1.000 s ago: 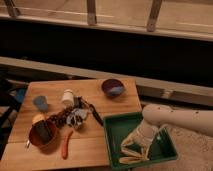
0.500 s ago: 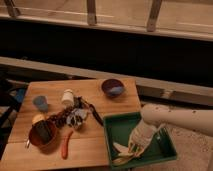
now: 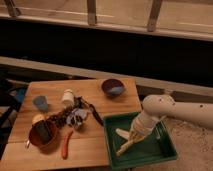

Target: Place banana in metal cup

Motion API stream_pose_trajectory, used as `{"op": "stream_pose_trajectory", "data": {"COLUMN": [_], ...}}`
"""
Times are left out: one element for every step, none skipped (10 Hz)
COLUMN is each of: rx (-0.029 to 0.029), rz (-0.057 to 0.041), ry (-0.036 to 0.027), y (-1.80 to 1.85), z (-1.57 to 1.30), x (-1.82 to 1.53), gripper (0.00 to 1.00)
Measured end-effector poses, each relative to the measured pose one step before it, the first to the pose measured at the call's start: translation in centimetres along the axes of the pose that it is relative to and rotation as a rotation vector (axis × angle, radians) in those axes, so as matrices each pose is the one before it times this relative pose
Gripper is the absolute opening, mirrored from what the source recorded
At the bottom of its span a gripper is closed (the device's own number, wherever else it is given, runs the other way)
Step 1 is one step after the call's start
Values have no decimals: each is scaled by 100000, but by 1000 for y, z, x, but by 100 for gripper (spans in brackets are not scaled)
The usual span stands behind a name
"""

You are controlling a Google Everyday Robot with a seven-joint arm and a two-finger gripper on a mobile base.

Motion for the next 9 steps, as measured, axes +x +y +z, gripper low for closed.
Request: {"op": "stream_pose_trajectory", "data": {"rx": [-1780, -1806, -1724, -2237, -2986, -2223, -2237, -1219, 348], "rz": [-2090, -2577, -3316, -4536, -5940, -4771, -6307, -3476, 737], "ry": [-5043, -4375, -3861, -3160, -2391, -635, -82, 443, -250], "y": [1353, 1462, 1709, 2156, 3102, 2232, 2783, 1599, -468], "z": [-2078, -1933, -1686, -1342, -907, -275, -198, 66, -81], "x": [-821, -434, -246, -144, -12, 94, 378, 327, -119], "gripper": [0, 0, 0, 0, 0, 0, 0, 0, 0]}}
